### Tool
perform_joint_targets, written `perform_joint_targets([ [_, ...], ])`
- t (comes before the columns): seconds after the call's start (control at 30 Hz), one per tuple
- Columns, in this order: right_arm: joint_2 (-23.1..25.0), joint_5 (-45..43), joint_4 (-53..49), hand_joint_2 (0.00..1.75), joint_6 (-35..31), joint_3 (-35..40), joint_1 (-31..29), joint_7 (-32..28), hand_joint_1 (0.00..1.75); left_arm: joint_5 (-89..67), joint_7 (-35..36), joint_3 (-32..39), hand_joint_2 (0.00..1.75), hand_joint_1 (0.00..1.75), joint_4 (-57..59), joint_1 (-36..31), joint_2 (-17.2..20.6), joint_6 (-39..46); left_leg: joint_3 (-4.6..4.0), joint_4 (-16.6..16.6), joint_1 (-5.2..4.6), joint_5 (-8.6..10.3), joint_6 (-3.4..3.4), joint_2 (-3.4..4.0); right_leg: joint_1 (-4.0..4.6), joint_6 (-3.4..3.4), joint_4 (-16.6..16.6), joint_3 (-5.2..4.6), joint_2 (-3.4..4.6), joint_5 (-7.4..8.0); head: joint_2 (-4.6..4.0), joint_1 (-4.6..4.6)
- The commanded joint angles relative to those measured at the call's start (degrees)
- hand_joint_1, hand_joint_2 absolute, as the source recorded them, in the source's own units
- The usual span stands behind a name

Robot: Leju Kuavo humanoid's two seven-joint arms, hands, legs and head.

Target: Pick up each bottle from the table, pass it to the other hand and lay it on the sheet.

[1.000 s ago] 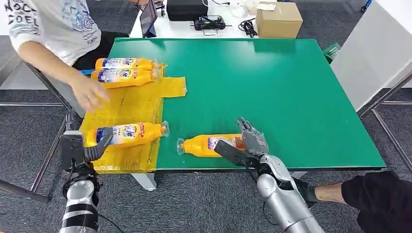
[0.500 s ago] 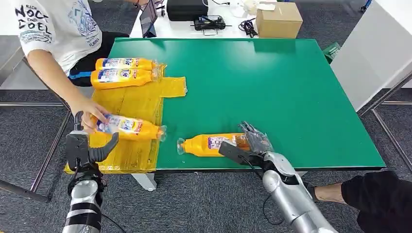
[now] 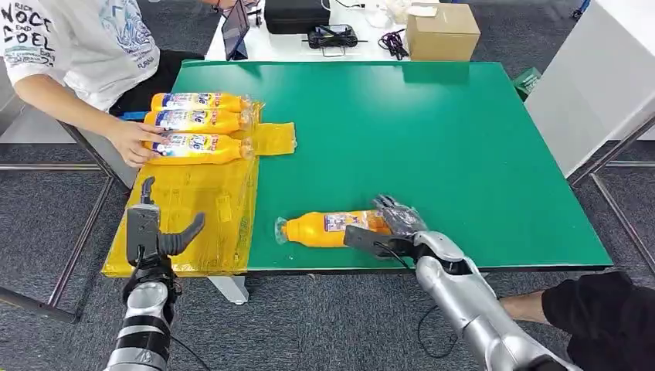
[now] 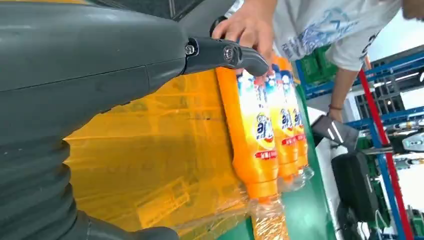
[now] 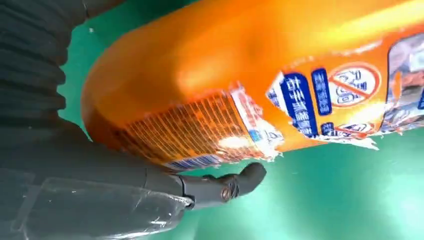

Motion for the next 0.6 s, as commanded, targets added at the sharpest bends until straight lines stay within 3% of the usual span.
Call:
perform_joint_targets([
  [0.03, 1.0, -1.3, 11.6, 1.75, 0.9, 7.9, -6.0, -1.5, 0.00, 0.1, -0.1, -1.4, 1.75, 0.00, 7.5, -3.7, 0.6, -0.5, 0.27, 0.0, 0.03, -0.09, -0.06, 0.06, 0.04, -0.10, 0.0, 0.26, 0.05, -0.07, 0.00, 0.00],
  [0.23, 1.1, -3.1, 11.0, 1.75, -0.2, 8.8, -5.3, -2.8, 0.00, 0.4, 0.0, -1.6, 1.75, 0.00, 8.8, -4.1, 0.5, -0.8, 0.28, -0.1, 0.05, -0.07, -0.07, 0.03, 0.06, -0.10, -0.1, 0.29, -0.01, -0.07, 0.00, 0.02],
  [0.27, 1.0, -3.3, 10.7, 1.75, -0.4, 8.9, -5.1, -2.9, 0.02, 0.4, 0.0, -1.6, 1.75, 0.00, 9.0, -4.2, 0.5, -0.8, 0.20, -0.1, 0.02, -0.04, -0.05, 0.01, 0.03, -0.08, 0.0, 0.20, -0.02, -0.05, 0.00, -0.02],
  [0.33, 1.1, -4.2, 10.4, 1.75, -0.8, 8.8, -4.8, -3.2, 0.24, 0.4, -0.1, -1.6, 1.75, 0.00, 9.3, -4.4, 0.4, -1.0, 0.25, 0.0, 0.04, -0.07, -0.06, 0.02, 0.05, -0.11, 0.0, 0.25, -0.02, -0.07, 0.00, -0.02],
  [0.6, 1.1, -4.4, 10.0, 1.75, -1.1, 8.9, -4.2, -3.3, 0.28, 0.4, -0.1, -2.0, 1.75, 0.00, 9.4, -4.4, 0.2, -1.2, 0.35, 0.0, 0.07, -0.11, -0.08, 0.01, 0.09, -0.13, -0.1, 0.36, -0.05, -0.11, 0.00, -0.02],
])
